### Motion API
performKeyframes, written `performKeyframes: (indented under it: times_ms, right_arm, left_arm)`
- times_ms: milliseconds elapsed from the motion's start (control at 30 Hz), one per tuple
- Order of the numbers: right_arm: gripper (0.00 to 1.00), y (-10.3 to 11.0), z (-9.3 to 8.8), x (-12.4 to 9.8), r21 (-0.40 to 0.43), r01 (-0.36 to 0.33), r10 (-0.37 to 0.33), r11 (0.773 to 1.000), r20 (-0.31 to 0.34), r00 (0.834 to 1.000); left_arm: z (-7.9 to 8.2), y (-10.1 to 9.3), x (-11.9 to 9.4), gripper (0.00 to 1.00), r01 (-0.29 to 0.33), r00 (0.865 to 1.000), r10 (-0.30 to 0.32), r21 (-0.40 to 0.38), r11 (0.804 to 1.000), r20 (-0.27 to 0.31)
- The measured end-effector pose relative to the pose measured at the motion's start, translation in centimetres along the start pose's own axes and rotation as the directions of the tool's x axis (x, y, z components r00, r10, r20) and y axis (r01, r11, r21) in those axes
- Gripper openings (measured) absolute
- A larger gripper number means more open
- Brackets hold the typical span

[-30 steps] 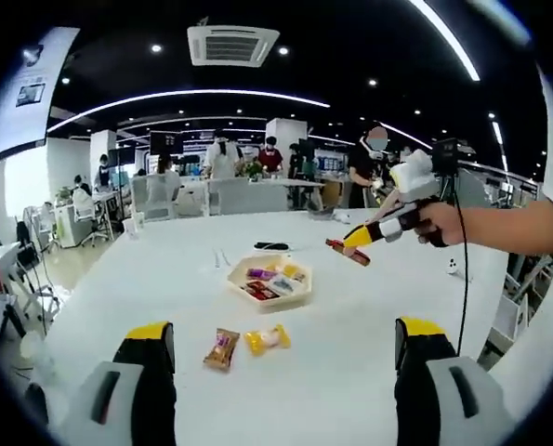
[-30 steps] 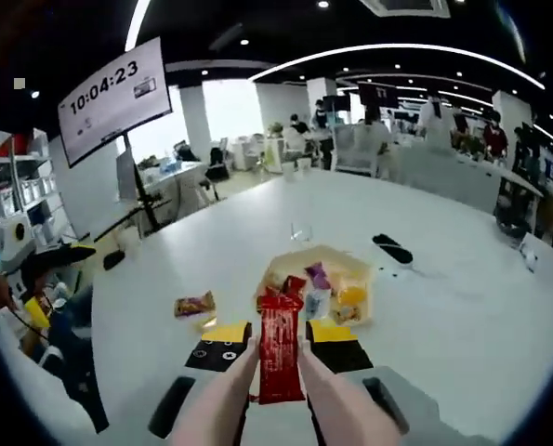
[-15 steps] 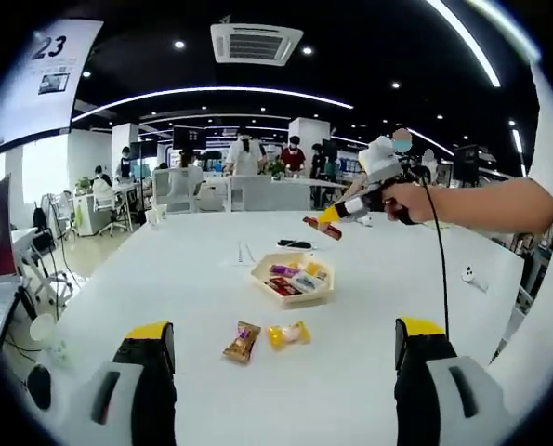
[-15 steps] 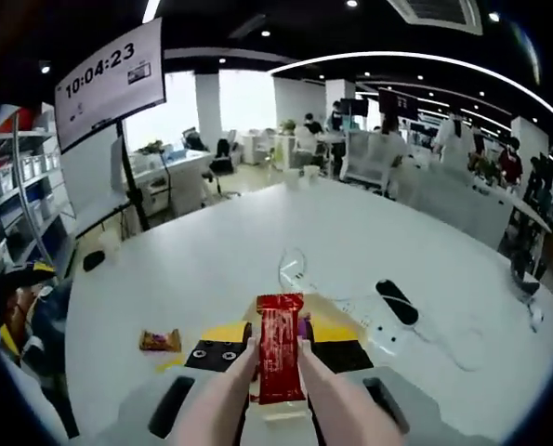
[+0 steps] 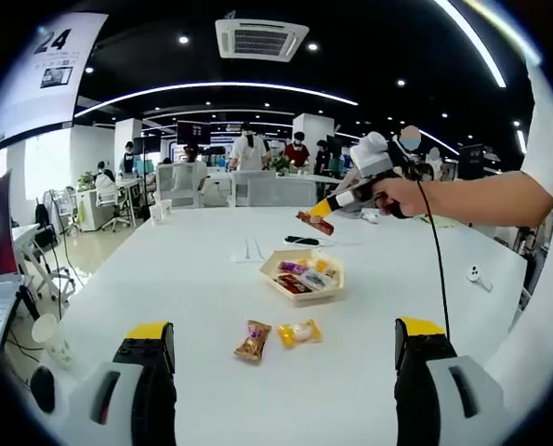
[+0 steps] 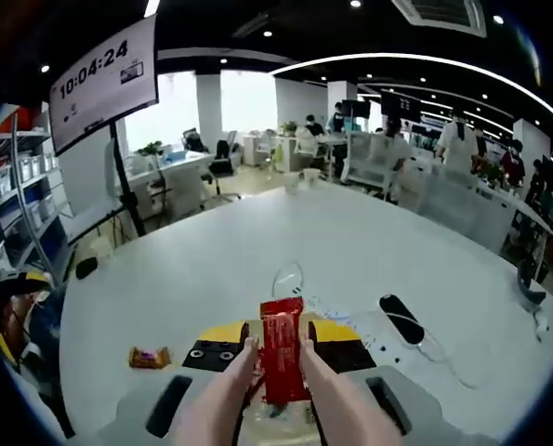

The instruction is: Place the target food into the container with the food tongs after gripping and lifting it, then release it inside without dropping or visibly crushing the food.

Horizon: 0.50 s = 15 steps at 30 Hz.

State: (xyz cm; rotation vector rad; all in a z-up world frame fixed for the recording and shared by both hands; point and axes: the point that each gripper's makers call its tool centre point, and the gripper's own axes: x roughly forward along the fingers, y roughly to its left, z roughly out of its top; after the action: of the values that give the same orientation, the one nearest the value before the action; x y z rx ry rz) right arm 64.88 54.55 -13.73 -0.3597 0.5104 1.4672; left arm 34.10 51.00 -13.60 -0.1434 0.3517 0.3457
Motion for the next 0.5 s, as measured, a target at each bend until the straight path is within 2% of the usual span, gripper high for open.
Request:
performKeyframes:
  times_ms: [300, 500]
  right_arm:
    - [0.26, -0.6, -0.9, 0.0, -0.027, 0.014, -0.014, 1.0, -0.006, 1.0]
    - [0.27, 0.6, -1.5, -1.2, -0.025, 0.01, -0.01, 1.0, 0.001, 1.0]
  left_arm:
    - [0.0, 0.1, 0.1, 0.99, 0.009, 1.0, -0.009, 0.001, 1.0, -0.005]
    - [0.0, -0.9, -0.2, 0.99, 0.025, 1.0, -0.025, 0.018, 1.0, -0.003]
